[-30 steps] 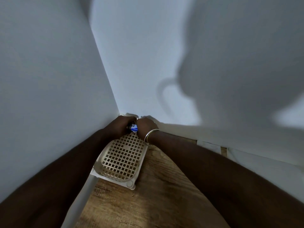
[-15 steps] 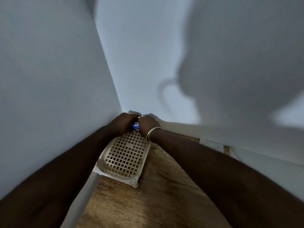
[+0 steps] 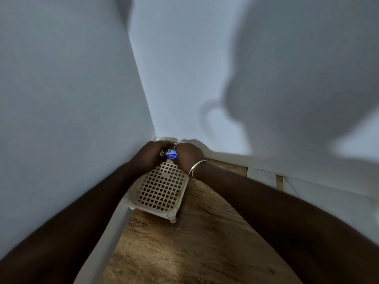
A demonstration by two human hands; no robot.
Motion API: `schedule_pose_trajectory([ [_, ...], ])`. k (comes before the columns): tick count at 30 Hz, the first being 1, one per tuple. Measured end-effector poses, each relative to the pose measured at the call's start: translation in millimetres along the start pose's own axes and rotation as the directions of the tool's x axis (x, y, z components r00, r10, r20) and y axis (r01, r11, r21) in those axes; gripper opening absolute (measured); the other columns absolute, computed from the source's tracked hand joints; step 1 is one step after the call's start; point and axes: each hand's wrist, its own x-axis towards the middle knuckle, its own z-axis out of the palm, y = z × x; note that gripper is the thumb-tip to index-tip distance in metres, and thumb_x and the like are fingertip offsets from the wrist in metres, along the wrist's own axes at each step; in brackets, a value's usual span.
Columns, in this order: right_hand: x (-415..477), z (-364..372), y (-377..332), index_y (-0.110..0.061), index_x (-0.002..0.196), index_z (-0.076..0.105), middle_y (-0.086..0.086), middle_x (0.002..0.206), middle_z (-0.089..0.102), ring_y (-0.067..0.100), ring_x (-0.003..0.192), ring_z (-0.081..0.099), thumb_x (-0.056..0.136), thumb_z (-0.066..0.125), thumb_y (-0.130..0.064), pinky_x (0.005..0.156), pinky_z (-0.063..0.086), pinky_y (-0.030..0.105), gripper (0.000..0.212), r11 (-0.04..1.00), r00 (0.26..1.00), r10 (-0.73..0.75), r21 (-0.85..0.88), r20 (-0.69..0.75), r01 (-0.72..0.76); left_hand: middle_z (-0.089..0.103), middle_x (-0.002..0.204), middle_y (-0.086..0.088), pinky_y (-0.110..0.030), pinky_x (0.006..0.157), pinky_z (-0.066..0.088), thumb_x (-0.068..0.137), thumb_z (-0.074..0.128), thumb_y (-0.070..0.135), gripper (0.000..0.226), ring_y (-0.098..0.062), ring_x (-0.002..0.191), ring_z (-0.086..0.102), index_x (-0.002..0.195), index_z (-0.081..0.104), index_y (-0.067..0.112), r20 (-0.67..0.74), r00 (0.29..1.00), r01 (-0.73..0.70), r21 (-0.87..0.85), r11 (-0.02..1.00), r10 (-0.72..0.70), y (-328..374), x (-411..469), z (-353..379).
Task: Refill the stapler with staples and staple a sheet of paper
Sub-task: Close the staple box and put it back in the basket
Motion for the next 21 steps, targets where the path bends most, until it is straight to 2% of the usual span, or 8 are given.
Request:
schedule_pose_trajectory([
  [3, -11, 1, -2, -0.011, 0.104, 0.067, 0.011, 0.105, 0.067, 0.031, 0.1, 0.064, 0.084, 0.072, -0.027, 0.078, 0.053, 0.039, 0.026, 1.0, 1.0, -0.001, -0.005, -0.007, 0.001, 0.074, 0.116, 0.001, -0.034, 0.093, 0.054, 0.084, 0.075, 0.005, 0.039, -0.014, 0.105, 0.068, 0.121, 0.07, 0.017, -0.014, 0.999, 0.04, -0.007, 0.999, -0.04, 2, -16, 2],
  [4, -14, 1, -3, -0.011, 0.104, 0.067, 0.011, 0.106, 0.066, 0.03, 0.101, 0.063, 0.083, 0.073, -0.027, 0.079, 0.054, 0.04, 0.027, 1.0, 1.0, 0.003, -0.01, -0.004, -0.003, 0.074, 0.117, -0.002, -0.038, 0.094, 0.053, 0.086, 0.074, 0.005, 0.039, -0.017, 0.106, 0.068, 0.122, 0.069, 0.016, -0.014, 0.998, 0.065, -0.009, 0.998, -0.065, 2, -21, 3],
  [9, -27, 7, -11, -0.011, 0.103, 0.068, 0.011, 0.109, 0.064, 0.03, 0.103, 0.062, 0.08, 0.076, -0.029, 0.079, 0.052, 0.037, 0.03, 0.999, 0.999, 0.013, -0.032, 0.034, -0.012, 0.073, 0.112, -0.004, -0.036, 0.09, 0.054, 0.084, 0.071, -0.001, 0.038, -0.019, 0.102, 0.068, 0.118, 0.071, 0.016, -0.029, 0.993, 0.114, -0.012, 0.993, -0.115, 3, -41, 10],
  [14, -36, 19, -19, -0.011, 0.105, 0.067, 0.009, 0.109, 0.065, 0.029, 0.102, 0.063, 0.076, 0.08, -0.037, 0.078, 0.052, 0.039, 0.04, 0.999, 0.997, 0.036, -0.031, 0.061, -0.034, 0.073, 0.112, -0.002, -0.029, 0.088, 0.051, 0.087, 0.071, 0.007, 0.033, -0.017, 0.101, 0.068, 0.118, 0.072, 0.018, -0.02, 0.989, 0.148, -0.007, 0.989, -0.148, 2, -54, 16],
  [17, -39, 25, -22, -0.011, 0.101, 0.069, 0.01, 0.105, 0.067, 0.03, 0.098, 0.064, 0.075, 0.081, -0.039, 0.077, 0.051, 0.037, 0.04, 0.999, 0.998, 0.031, -0.043, 0.053, -0.028, 0.073, 0.114, -0.004, -0.035, 0.091, 0.053, 0.088, 0.071, 0.01, 0.032, -0.019, 0.102, 0.068, 0.12, 0.072, 0.015, -0.001, 0.986, 0.168, -0.004, 0.986, -0.168, 3, -60, 17],
  [21, -38, 28, -24, -0.012, 0.098, 0.07, 0.01, 0.102, 0.071, 0.029, 0.097, 0.066, 0.074, 0.08, -0.043, 0.083, 0.049, 0.037, 0.04, 0.996, 0.997, 0.026, -0.091, 0.066, -0.02, 0.072, 0.114, -0.007, -0.039, 0.092, 0.054, 0.087, 0.073, 0.01, 0.033, -0.021, 0.102, 0.068, 0.12, 0.071, 0.012, 0.006, 0.978, 0.207, 0.025, 0.978, -0.207, 4, -66, 21],
])
